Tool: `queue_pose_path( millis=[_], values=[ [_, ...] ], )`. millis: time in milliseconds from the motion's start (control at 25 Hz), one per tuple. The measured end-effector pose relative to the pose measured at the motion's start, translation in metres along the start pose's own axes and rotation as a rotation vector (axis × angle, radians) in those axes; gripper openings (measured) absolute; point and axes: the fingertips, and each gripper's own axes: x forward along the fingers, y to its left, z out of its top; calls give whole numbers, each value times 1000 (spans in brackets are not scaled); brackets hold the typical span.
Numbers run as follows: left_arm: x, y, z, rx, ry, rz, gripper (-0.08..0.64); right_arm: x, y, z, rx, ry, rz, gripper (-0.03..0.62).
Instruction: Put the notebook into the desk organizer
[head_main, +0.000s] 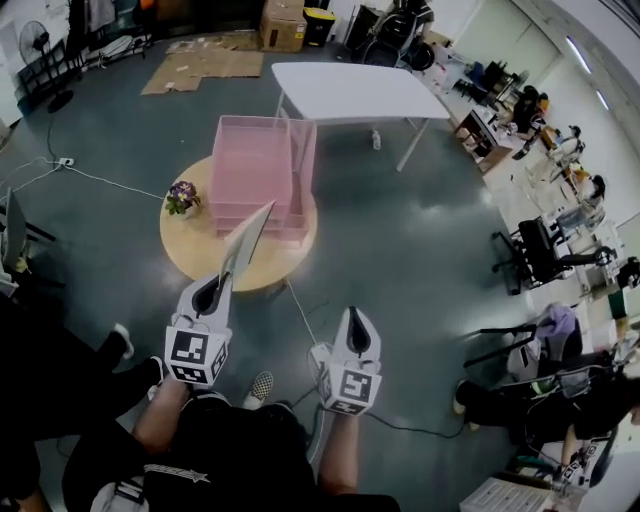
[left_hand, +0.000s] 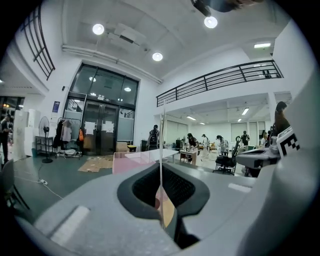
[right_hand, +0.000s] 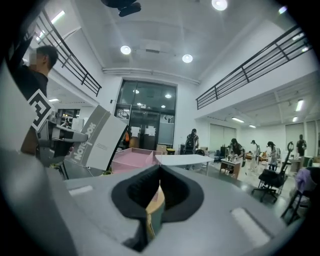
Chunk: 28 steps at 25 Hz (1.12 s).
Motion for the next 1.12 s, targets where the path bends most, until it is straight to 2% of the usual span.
queue_pose_path(
  millis=[520,720,920,1120],
  values=[
    [27,12,25,38,-44,104,17,58,-11,10,11,-32,100,6],
    [51,34,48,86,-86,139,17,92,-5,21,3,-45,125,6],
    [89,60,65,121,-101,142,17,131,-1,36,6,-56,124,6],
    [134,89,77,201,-112,144,17,177,4,39,20,-44,111,6]
  ],
)
